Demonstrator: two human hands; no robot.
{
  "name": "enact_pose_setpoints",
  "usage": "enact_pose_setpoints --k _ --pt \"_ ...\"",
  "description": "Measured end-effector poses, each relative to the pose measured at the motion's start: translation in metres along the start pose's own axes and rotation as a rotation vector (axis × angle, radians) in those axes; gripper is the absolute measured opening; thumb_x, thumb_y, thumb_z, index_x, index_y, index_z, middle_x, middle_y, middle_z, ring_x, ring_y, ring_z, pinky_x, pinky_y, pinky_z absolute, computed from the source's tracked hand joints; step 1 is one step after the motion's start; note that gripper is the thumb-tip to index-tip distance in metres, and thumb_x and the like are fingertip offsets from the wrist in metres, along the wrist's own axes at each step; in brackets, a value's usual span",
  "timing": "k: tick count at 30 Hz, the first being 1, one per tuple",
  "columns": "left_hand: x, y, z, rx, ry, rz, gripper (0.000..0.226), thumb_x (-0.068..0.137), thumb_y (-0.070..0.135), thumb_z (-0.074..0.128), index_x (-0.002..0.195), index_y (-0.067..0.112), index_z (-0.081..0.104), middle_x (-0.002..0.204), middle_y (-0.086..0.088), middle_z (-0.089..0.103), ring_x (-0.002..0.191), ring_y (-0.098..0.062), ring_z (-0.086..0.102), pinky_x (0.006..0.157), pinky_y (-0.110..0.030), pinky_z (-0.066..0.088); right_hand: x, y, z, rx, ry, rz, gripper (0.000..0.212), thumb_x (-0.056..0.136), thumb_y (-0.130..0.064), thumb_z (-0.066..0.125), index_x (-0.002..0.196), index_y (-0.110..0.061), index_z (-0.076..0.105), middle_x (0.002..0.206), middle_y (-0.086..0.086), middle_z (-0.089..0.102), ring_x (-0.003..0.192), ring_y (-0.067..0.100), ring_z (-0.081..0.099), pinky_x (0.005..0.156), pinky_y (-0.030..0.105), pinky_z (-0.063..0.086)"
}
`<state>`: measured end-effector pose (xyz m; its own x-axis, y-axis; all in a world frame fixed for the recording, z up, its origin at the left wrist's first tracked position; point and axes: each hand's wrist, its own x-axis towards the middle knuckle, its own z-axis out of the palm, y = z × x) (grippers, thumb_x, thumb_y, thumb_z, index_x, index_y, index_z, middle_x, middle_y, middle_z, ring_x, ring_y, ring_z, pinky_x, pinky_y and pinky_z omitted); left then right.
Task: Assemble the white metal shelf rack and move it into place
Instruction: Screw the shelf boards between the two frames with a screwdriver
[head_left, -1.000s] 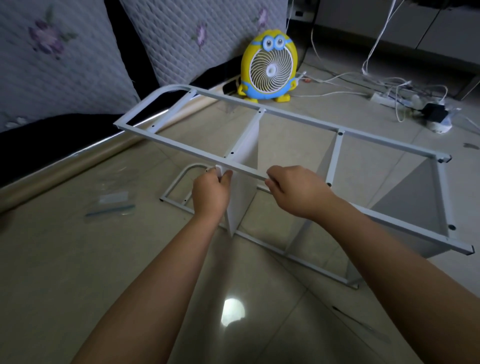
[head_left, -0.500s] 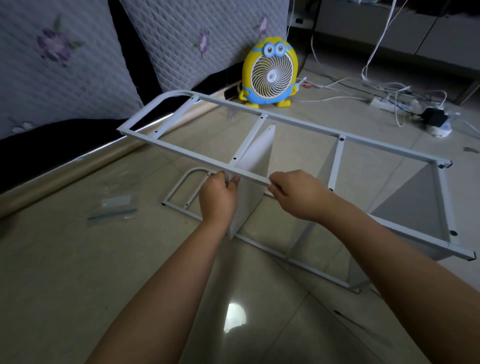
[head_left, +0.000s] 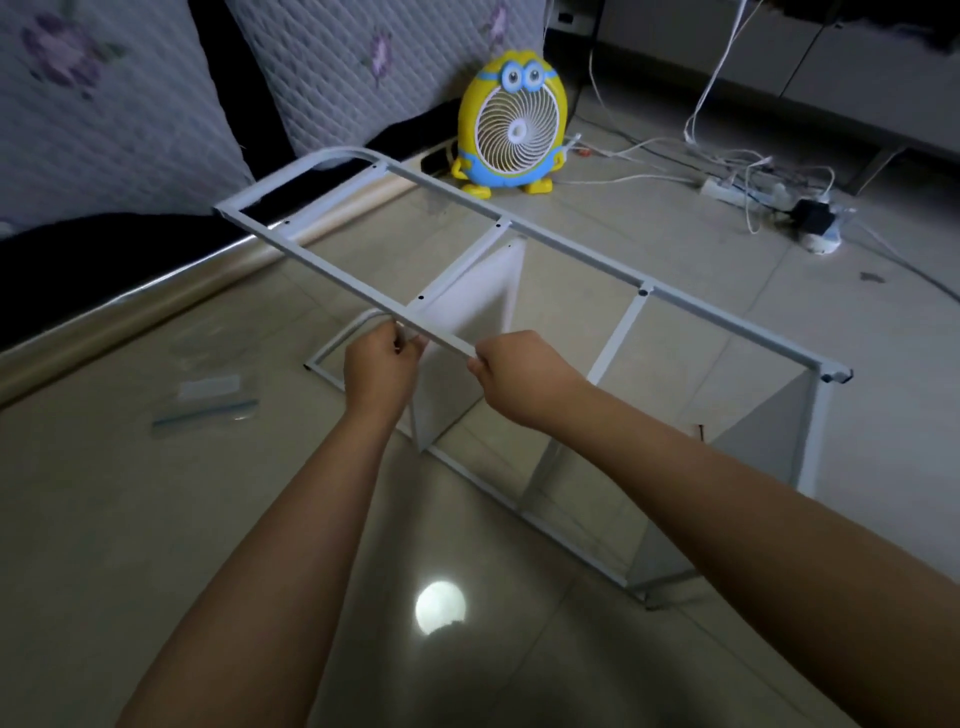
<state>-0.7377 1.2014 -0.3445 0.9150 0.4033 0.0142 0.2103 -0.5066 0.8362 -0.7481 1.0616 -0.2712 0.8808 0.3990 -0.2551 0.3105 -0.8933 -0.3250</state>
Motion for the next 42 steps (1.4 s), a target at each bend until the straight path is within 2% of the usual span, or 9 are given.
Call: enact_pose_setpoints --k 6,12,16,18,22,28,31,36,42 --pt "0.005 -0.018 -0.034 0.036 -0.049 0.037 0.012 0.088 0.012 0.058 0.077 0.012 0.055 0.082 -0.022 0.062 0.081 -0.033 0.061 0.072 -0.038 0.048 -0.002 -0.051 0.012 0.179 -0.115 0.140 0.028 0.099 -0.027 0.037 0.081 -0.010 0.050 0.070 0.004 0.043 0.071 0.019 0.044 0.064 0.025 0.038" --pt "0.012 -0.033 -0.065 -0.020 -0.117 0.041 0.002 0.086 0.008 0.061 0.085 0.007 0.061 0.088 -0.028 0.064 0.083 -0.038 0.063 0.079 -0.051 0.051 -0.008 -0.081 0.018 0.620 -0.224 0.218 0.030 0.099 -0.017 0.036 0.107 0.003 0.057 0.080 0.012 0.053 0.068 0.021 0.053 0.064 0.027 0.049" --pt "0.011 -0.033 -0.067 -0.057 -0.127 0.037 0.014 0.087 0.004 0.059 0.093 -0.006 0.067 0.087 -0.022 0.066 0.082 -0.029 0.063 0.082 -0.046 0.052 0.016 -0.053 -0.006 0.151 0.174 -0.133 0.026 0.094 -0.014 0.041 0.087 -0.002 0.062 0.085 0.013 0.059 0.077 0.022 0.053 0.075 0.035 0.042" --pt "0.011 -0.031 -0.067 -0.054 -0.135 0.035 0.016 0.087 0.005 0.059 0.095 -0.008 0.066 0.093 -0.022 0.066 0.082 -0.029 0.062 0.083 -0.045 0.052 0.042 -0.032 -0.019 -0.088 0.416 -0.228 0.037 0.084 -0.023 0.048 0.114 -0.004 0.060 0.110 0.019 0.057 0.104 0.032 0.052 0.087 0.037 0.040" --pt "0.009 -0.027 -0.067 -0.100 -0.109 0.012 0.017 0.088 0.001 0.056 0.101 -0.004 0.066 0.106 -0.017 0.065 0.080 -0.020 0.056 0.084 -0.040 0.052 0.085 0.006 -0.041 -0.203 0.181 -0.049 0.079 0.079 -0.030 0.068 0.145 -0.025 0.025 0.145 0.017 0.030 0.132 0.033 0.030 0.104 0.039 0.031" --pt "-0.001 -0.012 -0.063 -0.192 -0.146 -0.094 0.030 0.093 0.000 0.044 0.114 0.012 0.061 0.095 -0.006 0.059 0.086 -0.016 0.053 0.080 -0.029 0.045 0.100 0.022 -0.034 0.242 -0.008 0.049 0.042 0.088 -0.002 0.051 0.129 -0.012 0.046 0.130 0.013 0.048 0.071 0.025 0.059 0.046 0.021 0.052" --pt "-0.009 0.005 -0.063 -0.579 0.000 -0.328 0.037 0.088 -0.008 0.032 0.081 0.016 0.059 0.062 0.008 0.064 0.061 -0.007 0.056 0.055 -0.018 0.047 0.102 0.019 -0.037 0.245 -0.031 0.049 0.037 0.091 -0.003 0.045 0.129 -0.005 0.043 0.120 0.016 0.051 0.059 0.021 0.058 0.032 0.017 0.045" --pt "-0.005 0.029 -0.051 -0.415 0.054 -0.323 0.043 0.093 0.026 0.048 0.133 0.019 0.034 0.108 0.001 0.043 0.090 -0.019 0.049 0.076 -0.030 0.042 0.095 0.024 -0.037 0.266 -0.005 0.032 0.036 0.088 0.002 0.048 0.124 -0.002 0.048 0.104 0.009 0.048 0.069 0.023 0.063 0.063 0.033 0.057" --pt "0.000 0.015 -0.042 -0.017 0.057 -0.050 0.031 0.085 0.006 0.059 0.115 0.009 0.063 0.120 -0.011 0.059 0.097 -0.019 0.059 0.077 -0.017 0.042 0.065 0.024 -0.043 0.100 0.053 -0.011 0.041 0.085 -0.005 0.057 0.125 -0.004 0.049 0.124 0.013 0.058 0.106 0.031 0.059 0.096 0.033 0.044"
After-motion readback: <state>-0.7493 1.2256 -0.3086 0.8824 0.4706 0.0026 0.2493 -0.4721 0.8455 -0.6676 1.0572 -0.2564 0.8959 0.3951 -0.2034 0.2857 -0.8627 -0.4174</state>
